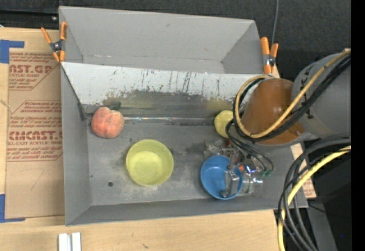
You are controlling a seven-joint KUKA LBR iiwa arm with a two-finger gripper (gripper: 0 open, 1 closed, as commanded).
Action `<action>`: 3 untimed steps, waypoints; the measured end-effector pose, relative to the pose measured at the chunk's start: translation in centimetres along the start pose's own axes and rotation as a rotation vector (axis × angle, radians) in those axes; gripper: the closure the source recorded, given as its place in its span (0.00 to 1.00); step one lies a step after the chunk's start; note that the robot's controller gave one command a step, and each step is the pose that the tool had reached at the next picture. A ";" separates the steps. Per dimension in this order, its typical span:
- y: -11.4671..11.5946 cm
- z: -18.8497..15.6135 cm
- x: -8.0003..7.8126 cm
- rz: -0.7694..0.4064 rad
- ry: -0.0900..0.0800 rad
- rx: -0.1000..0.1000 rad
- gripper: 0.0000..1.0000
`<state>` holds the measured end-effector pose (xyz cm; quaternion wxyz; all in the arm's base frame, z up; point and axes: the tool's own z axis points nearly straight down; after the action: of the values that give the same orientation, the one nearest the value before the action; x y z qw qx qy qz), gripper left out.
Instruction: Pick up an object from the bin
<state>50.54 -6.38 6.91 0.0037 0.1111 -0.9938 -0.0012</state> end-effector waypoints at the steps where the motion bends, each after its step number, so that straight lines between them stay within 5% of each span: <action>1: -0.2 -9.1 0.1 -0.015 -0.010 0.004 0.00; 2: 0.1 0.1 0.0 0.000 0.000 -0.002 0.00; 3: 1.5 -0.1 -0.1 -0.339 -0.011 0.005 0.00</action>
Offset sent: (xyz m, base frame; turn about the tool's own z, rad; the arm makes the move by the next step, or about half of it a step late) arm 0.0000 0.0000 0.0000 0.0000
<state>50.27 -4.91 6.97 -0.0025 0.2772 -0.9608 -0.0001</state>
